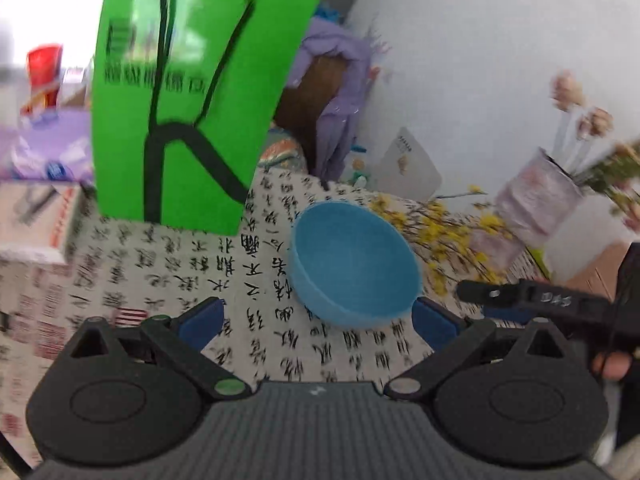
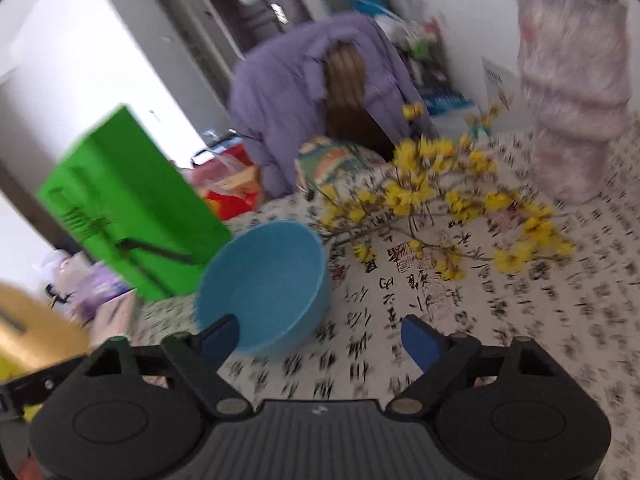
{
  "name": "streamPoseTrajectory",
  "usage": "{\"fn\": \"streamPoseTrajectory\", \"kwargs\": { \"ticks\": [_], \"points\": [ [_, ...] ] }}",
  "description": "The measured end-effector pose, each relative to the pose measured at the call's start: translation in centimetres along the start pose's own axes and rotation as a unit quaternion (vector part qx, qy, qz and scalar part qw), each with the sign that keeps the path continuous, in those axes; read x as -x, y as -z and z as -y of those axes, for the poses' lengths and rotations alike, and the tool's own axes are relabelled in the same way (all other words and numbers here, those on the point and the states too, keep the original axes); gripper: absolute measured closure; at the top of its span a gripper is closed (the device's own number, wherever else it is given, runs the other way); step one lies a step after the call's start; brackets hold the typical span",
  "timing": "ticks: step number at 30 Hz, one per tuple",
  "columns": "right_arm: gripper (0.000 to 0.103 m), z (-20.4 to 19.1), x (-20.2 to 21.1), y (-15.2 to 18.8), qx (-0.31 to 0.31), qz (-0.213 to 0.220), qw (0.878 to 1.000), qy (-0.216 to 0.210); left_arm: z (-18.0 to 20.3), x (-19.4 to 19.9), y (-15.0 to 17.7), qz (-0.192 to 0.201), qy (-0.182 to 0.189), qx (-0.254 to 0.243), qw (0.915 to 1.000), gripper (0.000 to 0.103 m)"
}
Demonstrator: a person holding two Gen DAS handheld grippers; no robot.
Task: Organize plates and bowls
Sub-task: 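Move both grippers to the last blue bowl near the green bag, then close both grippers on the rim of the last blue bowl, then carry the blue bowl with both grippers over the bowl stack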
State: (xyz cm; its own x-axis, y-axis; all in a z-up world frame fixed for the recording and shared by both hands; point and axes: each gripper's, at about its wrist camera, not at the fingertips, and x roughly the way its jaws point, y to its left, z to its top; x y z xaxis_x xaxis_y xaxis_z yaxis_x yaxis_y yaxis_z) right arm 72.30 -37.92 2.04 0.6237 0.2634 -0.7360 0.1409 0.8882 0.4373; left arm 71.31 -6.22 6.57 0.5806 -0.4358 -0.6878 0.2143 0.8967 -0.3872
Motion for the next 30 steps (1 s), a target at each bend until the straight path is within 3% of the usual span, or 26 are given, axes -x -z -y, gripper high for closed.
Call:
{"fn": "streamPoseTrajectory", "kwargs": {
  "ticks": [4, 7, 8, 11, 14, 16, 18, 19, 20, 21, 26, 30],
  "points": [
    [0.043, 0.2, -4.2, -0.2, -0.003, 0.002, 1.0, -0.004, 0.0, -3.8, 0.0, 0.015, 0.002, -0.008, 0.9999, 0.003],
    [0.061, 0.2, -6.2, -0.1, -0.005, 0.009, 1.0, -0.01, -0.1, -6.0, 0.6, 0.019, -0.011, 0.001, 0.9998, 0.015],
    [0.07, 0.2, -6.9, -0.1, -0.006, 0.007, 1.0, -0.008, -0.3, -6.5, 0.7, 0.019, -0.012, 0.007, 0.9997, 0.018],
    [0.086, 0.0, -8.5, 0.2, -0.004, 0.001, 1.0, -0.007, -1.6, -8.0, 1.2, 0.01, -0.017, 0.037, 0.9991, 0.023],
    [0.095, -0.5, -8.8, 0.7, 0.012, -0.011, 1.0, 0.002, -2.8, -8.5, 1.2, 0.009, -0.014, 0.065, 0.9977, 0.029],
    [0.098, -0.7, -8.6, 1.1, 0.021, -0.02, 1.0, -0.007, -3.0, -8.2, 1.3, 0.017, -0.018, 0.065, 0.9976, 0.034],
    [0.098, -1.3, -7.8, 1.6, 0.039, -0.023, 0.999, -0.007, -2.9, -7.8, 1.3, 0.019, -0.024, 0.056, 0.998, 0.046],
    [0.098, -1.6, -7.2, 1.9, 0.048, -0.024, 0.999, -0.007, -2.8, -7.6, 1.3, 0.015, -0.022, 0.05, 0.9984, 0.06],
    [0.098, -1.9, -6.8, 2.1, 0.055, -0.029, 0.998, -0.01, -2.7, -7.5, 1.4, 0.008, -0.017, 0.044, 0.9989, 0.083],
    [0.097, -2.1, -6.3, 2.4, 0.059, -0.034, 0.998, -0.012, -2.5, -7.5, 1.5, -0.005, -0.011, 0.036, 0.9993, 0.091],
    [0.097, -3.4, -2.4, 3.1, 0.077, -0.037, 0.996, -0.005, -0.6, -4.6, 2.1, -0.019, -0.021, 0.021, 0.9994, 0.094],
    [0.097, -4.4, 2.8, 2.8, 0.092, -0.025, 0.995, -0.019, 2.3, -0.1, 1.7, -0.009, -0.025, -0.01, 0.9996, 0.094]
  ]
}}
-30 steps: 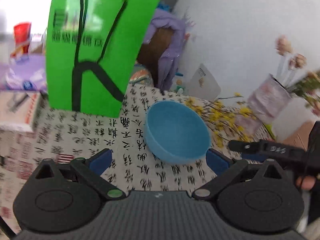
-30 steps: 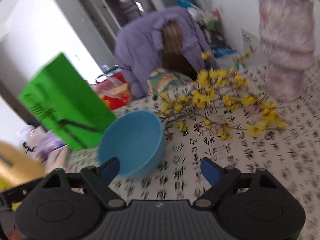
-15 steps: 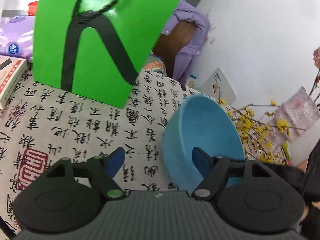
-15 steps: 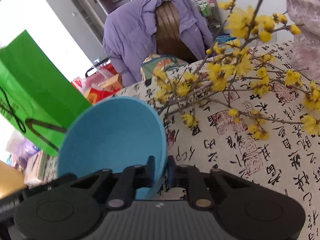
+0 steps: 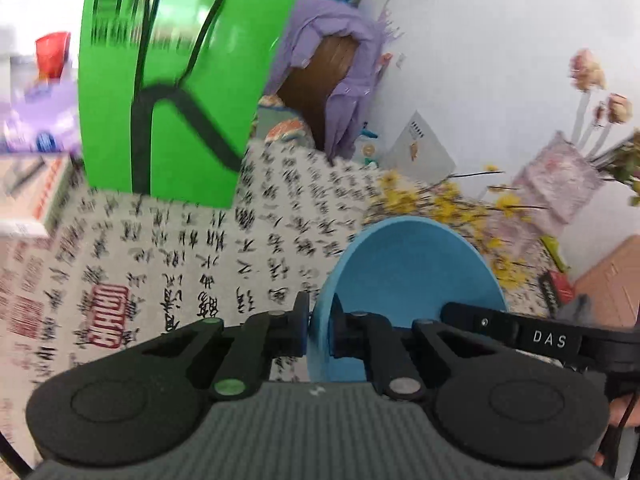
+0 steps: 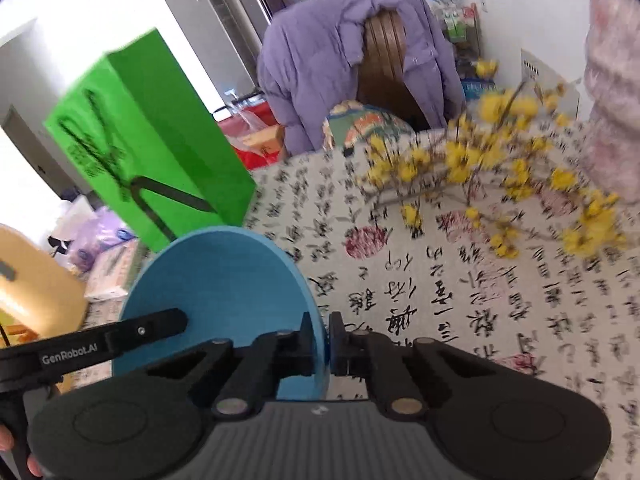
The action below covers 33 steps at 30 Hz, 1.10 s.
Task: Organize plates and bowls
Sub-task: 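Carry the blue bowl with both grippers over the bowl stack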
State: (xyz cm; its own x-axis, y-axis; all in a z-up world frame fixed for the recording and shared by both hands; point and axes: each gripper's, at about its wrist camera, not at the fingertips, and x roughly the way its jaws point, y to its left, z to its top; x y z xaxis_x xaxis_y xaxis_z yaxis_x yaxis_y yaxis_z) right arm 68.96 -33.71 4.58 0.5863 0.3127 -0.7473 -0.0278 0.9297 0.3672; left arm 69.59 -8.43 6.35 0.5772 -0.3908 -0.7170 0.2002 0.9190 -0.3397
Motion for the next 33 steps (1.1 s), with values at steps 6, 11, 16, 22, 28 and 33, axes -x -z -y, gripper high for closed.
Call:
{"fn": "streamPoseTrajectory", "kwargs": {
  "ticks": [6, 11, 16, 22, 28, 33],
  "points": [
    [0.097, -1.8, 9.0, 0.9, 0.025, 0.027, 0.999, -0.012, 4.5, 8.4, 1.4, 0.027, 0.004, -0.028, 0.9992, 0.094],
    [0.097, -3.4, 16.5, 4.0, 0.051, 0.051, 0.997, -0.011, 7.9, 15.1, 4.8, 0.044, 0.005, -0.038, 0.9983, 0.094],
    [0.097, -3.9, 22.7, 9.2, 0.065, 0.068, 0.995, -0.014, 10.2, 20.6, 10.6, 0.063, 0.02, -0.029, 0.9974, 0.094],
    [0.097, -4.3, 28.3, 18.1, 0.073, 0.071, 0.995, -0.007, 11.4, 25.3, 19.0, 0.059, 0.034, -0.026, 0.9973, 0.093],
    [0.095, -4.7, 31.5, 25.9, 0.066, 0.069, 0.995, -0.012, 10.5, 28.3, 26.3, 0.039, 0.057, -0.002, 0.9976, 0.093],
    [0.096, -5.3, 32.7, 31.0, 0.074, 0.06, 0.995, -0.017, 9.9, 30.3, 31.4, 0.037, 0.054, 0.007, 0.9978, 0.093]
  ]
}}
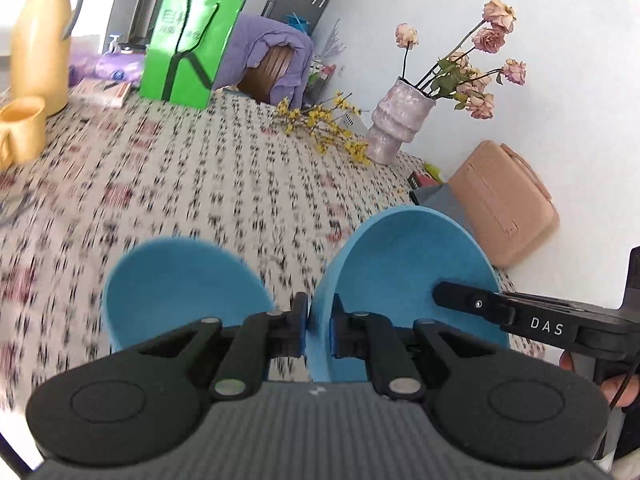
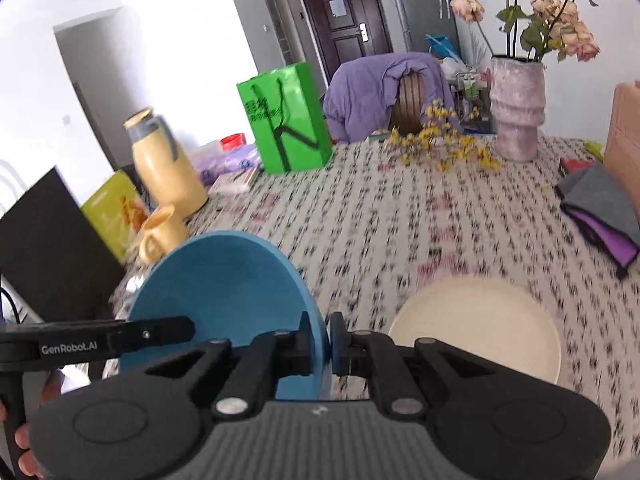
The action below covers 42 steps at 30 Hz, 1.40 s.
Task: Organize plates and bowls
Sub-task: 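Carry the blue bowl with both grippers over the bowl stack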
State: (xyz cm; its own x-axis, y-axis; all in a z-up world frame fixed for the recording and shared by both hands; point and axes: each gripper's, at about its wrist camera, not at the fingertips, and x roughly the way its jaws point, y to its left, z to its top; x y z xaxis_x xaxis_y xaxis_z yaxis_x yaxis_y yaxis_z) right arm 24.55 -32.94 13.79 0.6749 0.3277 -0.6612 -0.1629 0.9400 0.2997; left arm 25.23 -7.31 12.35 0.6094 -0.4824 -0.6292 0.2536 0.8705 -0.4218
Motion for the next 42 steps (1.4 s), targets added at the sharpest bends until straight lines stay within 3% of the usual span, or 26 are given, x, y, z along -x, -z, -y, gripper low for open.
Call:
{"fn": "streamPoseTrajectory", "kwargs": {
  "ticks": [7, 13, 21, 29, 38, 42],
  "points": [
    [0.095, -1.9, 2.0, 5.0, 0.009, 0.002, 1.0, -0.012, -0.6, 3.2, 5.0, 0.018, -0.005, 0.008, 0.9998, 0.092],
    [0.095, -3.2, 2.2, 6.6, 0.015, 0.002, 1.0, -0.018, -1.3, 4.6, 6.2, 0.028, -0.013, 0.011, 0.9995, 0.093],
    [0.095, -4.7, -0.3, 3.1, 0.01, 0.012, 0.999, -0.044, -3.8, 4.9, 2.1, 0.042, -0.015, 0.013, 0.9989, 0.091],
    [0.095, -5.3, -6.9, -1.4, -0.007, -0.017, 0.998, -0.065, -8.1, 2.1, -3.2, 0.035, -0.032, 0.041, 0.9981, 0.091],
    [0.094, -5.4, -13.8, -1.3, -0.016, -0.075, 0.995, -0.059, -12.7, -2.2, -3.6, -0.007, -0.048, 0.067, 0.9966, 0.091],
    [0.084, -5.6, -14.7, -0.6, -0.003, -0.074, 0.997, -0.037, -12.8, -3.3, -2.9, -0.004, -0.064, 0.042, 0.9971, 0.086]
  ]
}}
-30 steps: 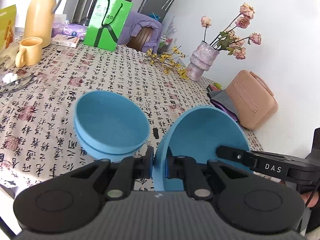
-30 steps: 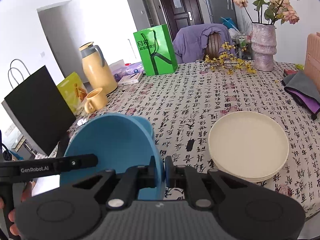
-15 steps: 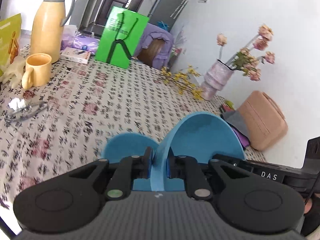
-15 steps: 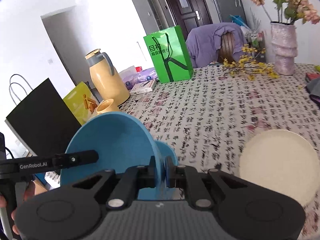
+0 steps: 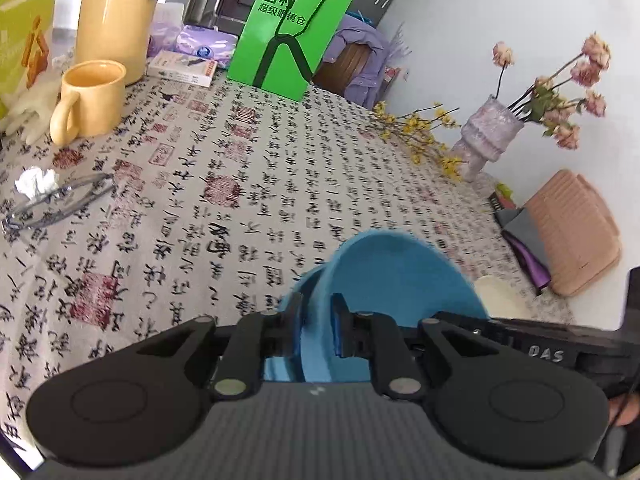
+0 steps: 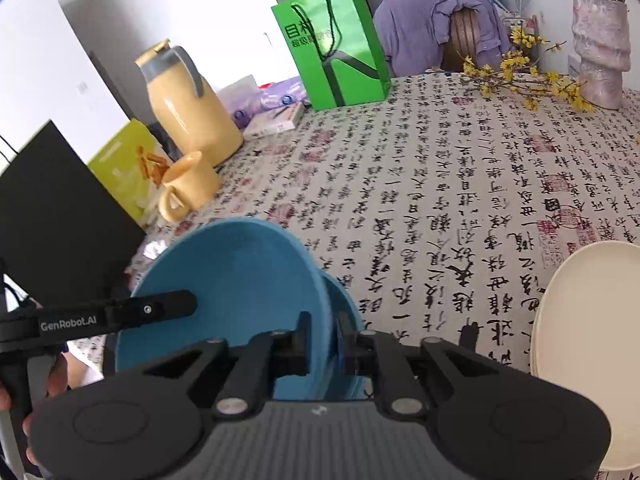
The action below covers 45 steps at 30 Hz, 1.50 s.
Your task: Organize plates and bowls
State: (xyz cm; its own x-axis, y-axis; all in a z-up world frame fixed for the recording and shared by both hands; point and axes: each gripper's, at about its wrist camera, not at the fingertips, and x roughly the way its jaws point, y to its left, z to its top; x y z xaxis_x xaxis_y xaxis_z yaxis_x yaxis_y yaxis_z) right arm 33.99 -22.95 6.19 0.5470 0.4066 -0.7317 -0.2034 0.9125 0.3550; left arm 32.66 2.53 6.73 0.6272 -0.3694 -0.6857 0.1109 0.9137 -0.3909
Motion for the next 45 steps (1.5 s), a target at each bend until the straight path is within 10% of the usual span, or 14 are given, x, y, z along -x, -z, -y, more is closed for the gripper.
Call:
{"fn": "streamPoseTrajectory", "kwargs": {
  "ticks": [9, 16, 24, 45],
  "points": [
    [0.074, 0.0, 0.5, 0.5, 0.021, 0.019, 1.0, 0.012, 0.3, 0.1, 0.4, 0.016, -0.008, -0.027, 0.9995, 0.085],
    [0.063, -0.4, 2.8, 0.8, 0.042, 0.047, 0.998, 0.021, 1.4, 2.0, 1.2, 0.046, -0.019, -0.052, 0.9974, 0.063],
    [0.014, 2.0, 8.1, 3.1, 0.085, 0.158, 0.976, 0.12, 3.2, 6.0, 3.0, 0.148, -0.076, -0.113, 0.9796, 0.017],
    [0.007, 4.9, 13.0, 6.8, 0.073, 0.267, 0.944, 0.178, 5.7, 8.2, 6.3, 0.245, -0.093, -0.152, 0.953, 0.001]
  ]
}}
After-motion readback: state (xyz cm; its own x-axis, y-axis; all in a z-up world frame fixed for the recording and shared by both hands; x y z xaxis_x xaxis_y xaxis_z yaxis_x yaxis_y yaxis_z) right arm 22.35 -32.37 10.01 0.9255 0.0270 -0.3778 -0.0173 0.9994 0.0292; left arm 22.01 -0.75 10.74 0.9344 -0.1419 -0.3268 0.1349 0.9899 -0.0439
